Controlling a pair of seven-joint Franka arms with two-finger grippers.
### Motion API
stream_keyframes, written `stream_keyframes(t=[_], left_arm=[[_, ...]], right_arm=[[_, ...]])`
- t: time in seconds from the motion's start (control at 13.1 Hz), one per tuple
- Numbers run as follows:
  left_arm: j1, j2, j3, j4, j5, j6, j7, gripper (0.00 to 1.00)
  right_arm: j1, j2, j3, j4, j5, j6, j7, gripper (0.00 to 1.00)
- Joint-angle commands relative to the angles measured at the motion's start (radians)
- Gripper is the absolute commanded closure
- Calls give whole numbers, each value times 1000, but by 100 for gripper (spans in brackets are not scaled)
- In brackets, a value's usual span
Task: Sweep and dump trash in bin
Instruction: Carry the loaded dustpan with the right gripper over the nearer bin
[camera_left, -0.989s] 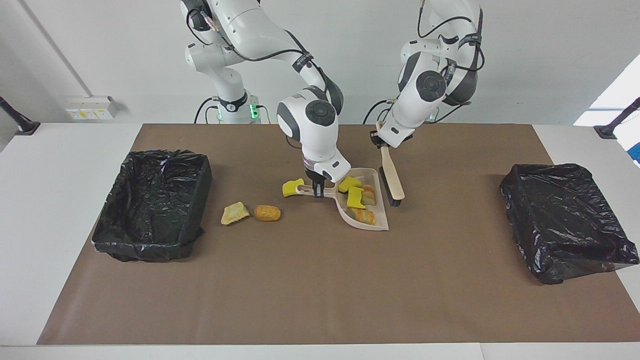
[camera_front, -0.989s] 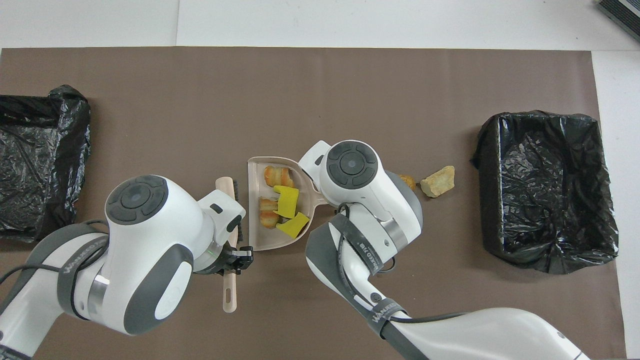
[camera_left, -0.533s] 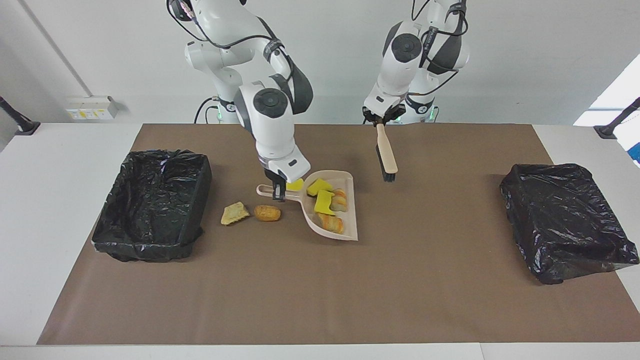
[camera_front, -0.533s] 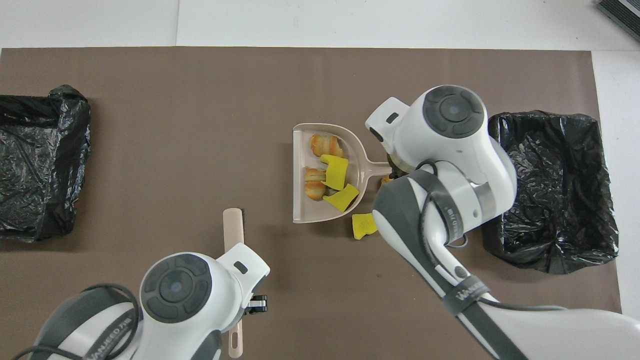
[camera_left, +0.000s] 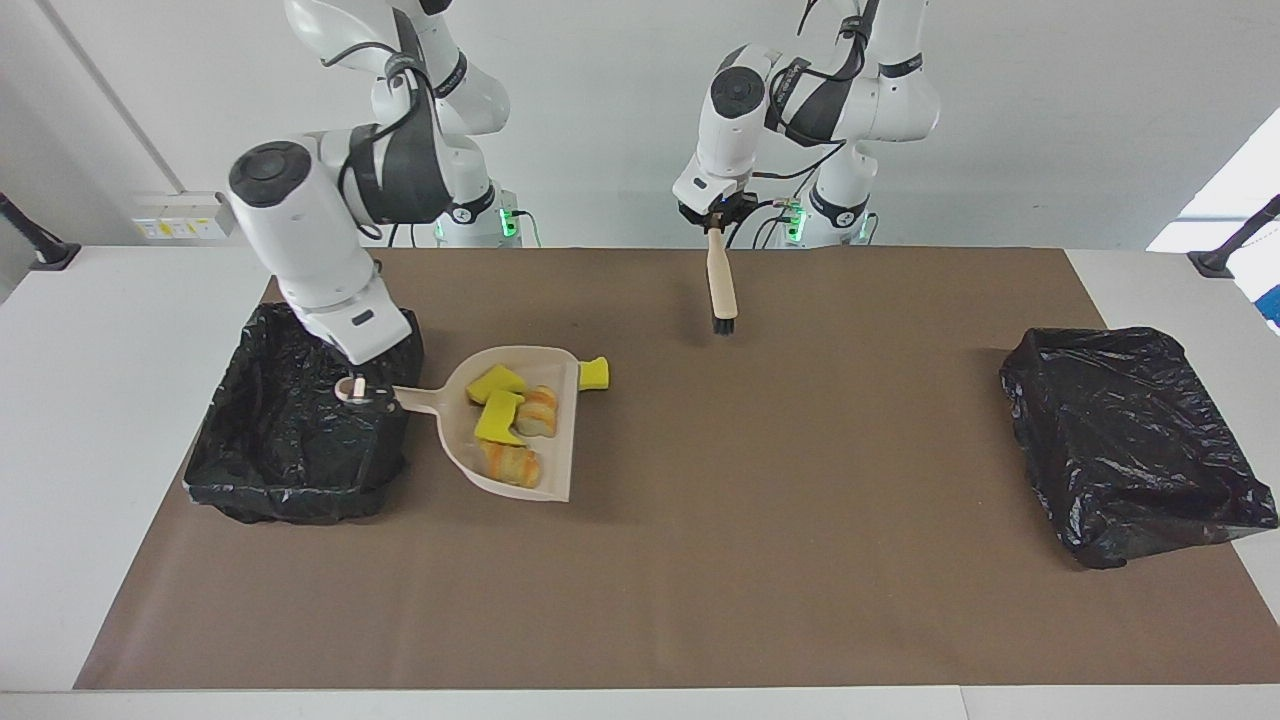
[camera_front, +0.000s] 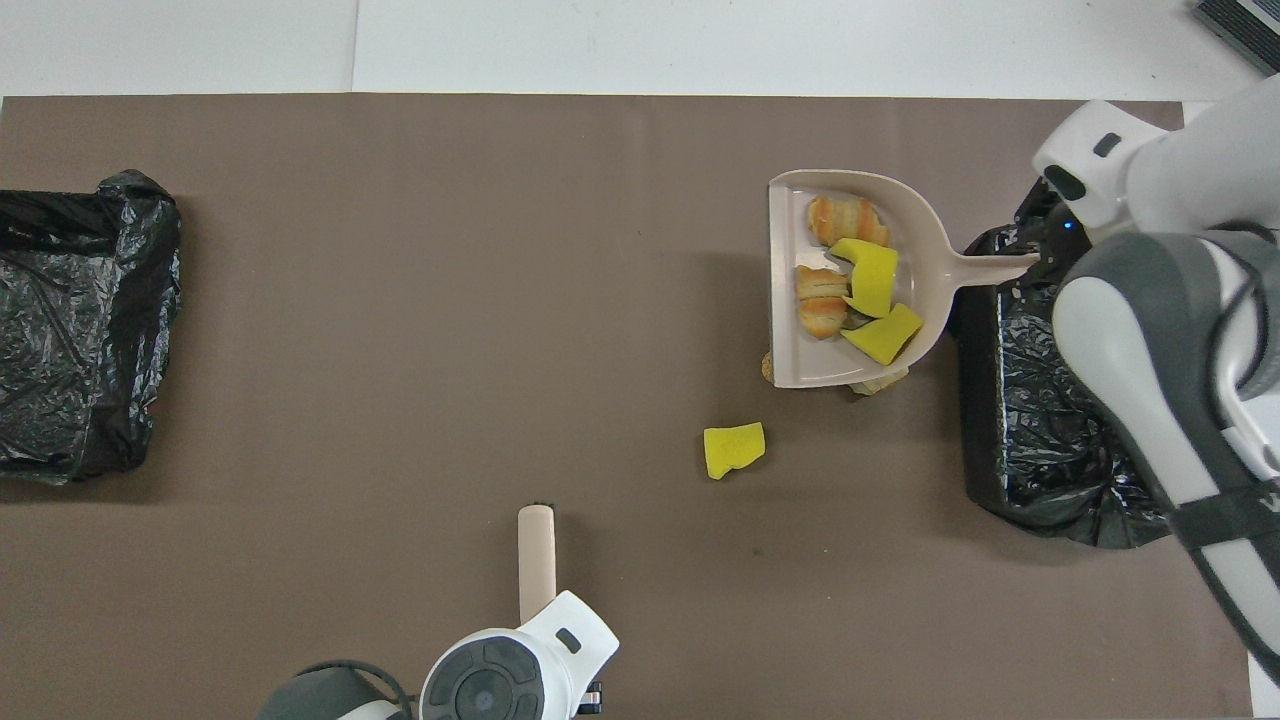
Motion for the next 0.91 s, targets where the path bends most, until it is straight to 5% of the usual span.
stream_keyframes(t=[0.0,0.46,0.84], left_arm=[[-71,-104,14,-107,-32,54,-7,100],[-97,-102,8,-182,-51,178,-23,100],[-94,-71,8,-187,-61,214,34,100]], right_arm=[[-102,-40,10,6,17,-47,-138,100],[-283,-54,-4,9,-199,-75,-264,100],[-194,-78,13,44,-618,-160,-213,100]])
